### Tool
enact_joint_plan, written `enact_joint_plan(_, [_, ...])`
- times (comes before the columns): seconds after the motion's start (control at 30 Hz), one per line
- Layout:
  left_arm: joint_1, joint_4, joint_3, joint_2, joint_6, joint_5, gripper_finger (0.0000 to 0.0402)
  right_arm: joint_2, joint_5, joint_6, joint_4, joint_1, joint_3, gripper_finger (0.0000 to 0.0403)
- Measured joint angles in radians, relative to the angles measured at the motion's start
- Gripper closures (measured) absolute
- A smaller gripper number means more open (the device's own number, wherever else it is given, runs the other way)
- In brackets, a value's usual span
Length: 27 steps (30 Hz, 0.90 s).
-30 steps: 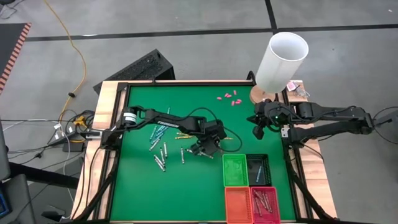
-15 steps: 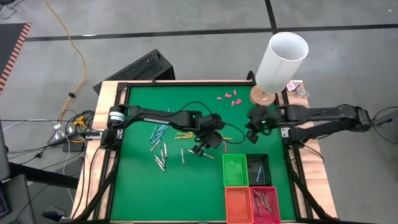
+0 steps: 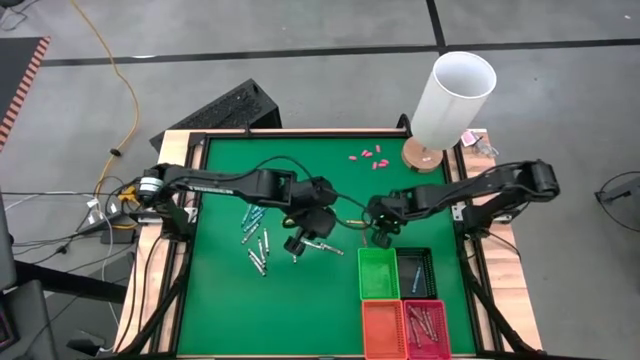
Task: Sort crayons
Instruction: Put the brown crayon into the red bin
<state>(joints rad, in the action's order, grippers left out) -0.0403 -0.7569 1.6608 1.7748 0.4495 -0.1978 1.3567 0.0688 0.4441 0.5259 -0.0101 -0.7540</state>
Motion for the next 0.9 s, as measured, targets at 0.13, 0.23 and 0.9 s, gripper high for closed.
enact_joint_plan(0.13, [-0.023, -0.005, 0.000, -0.024, -0.010, 0.003, 0.0340, 0.062, -0.026, 0.001, -0.064, -0.016, 0.000, 0.0403])
enact_joint_plan(0.23, [-0.039, -0.007, 0.000, -0.042, -0.023, 0.016, 0.0340, 0.097, -0.046, 0.001, -0.112, -0.024, 0.000, 0.0403])
enact_joint_plan(0.9, [-0.074, -0.041, 0.000, -0.042, -0.053, 0.055, 0.0340, 0.137, -0.072, -0.102, -0.410, -0.030, -0.036, 0.0403])
